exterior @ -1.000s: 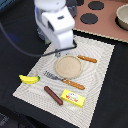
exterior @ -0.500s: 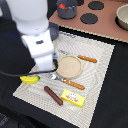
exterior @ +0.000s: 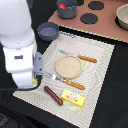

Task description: Interact with the objects in diverse but meaningful ways.

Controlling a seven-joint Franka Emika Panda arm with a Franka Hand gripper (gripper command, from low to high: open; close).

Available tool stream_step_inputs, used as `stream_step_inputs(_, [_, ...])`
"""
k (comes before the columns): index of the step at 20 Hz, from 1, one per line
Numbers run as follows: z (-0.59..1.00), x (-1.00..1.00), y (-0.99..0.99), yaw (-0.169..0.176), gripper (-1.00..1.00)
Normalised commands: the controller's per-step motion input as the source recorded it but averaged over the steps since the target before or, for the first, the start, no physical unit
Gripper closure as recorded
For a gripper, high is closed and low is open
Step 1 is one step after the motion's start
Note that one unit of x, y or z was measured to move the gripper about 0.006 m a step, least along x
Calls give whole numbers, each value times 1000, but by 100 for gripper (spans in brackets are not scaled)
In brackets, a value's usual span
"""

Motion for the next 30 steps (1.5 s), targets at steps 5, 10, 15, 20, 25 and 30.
stream_step_inputs(5, [-265, -49, -31, -20, -100])
stream_step_inputs(10, [-267, -88, 0, -8, -100])
stream_step_inputs(15, [-203, -31, 0, -10, -100])
stream_step_inputs(20, [-131, -11, -26, -15, 100])
stream_step_inputs(25, [-115, -15, -53, -23, 100])
stream_step_inputs(30, [-100, -7, -53, -25, 100])
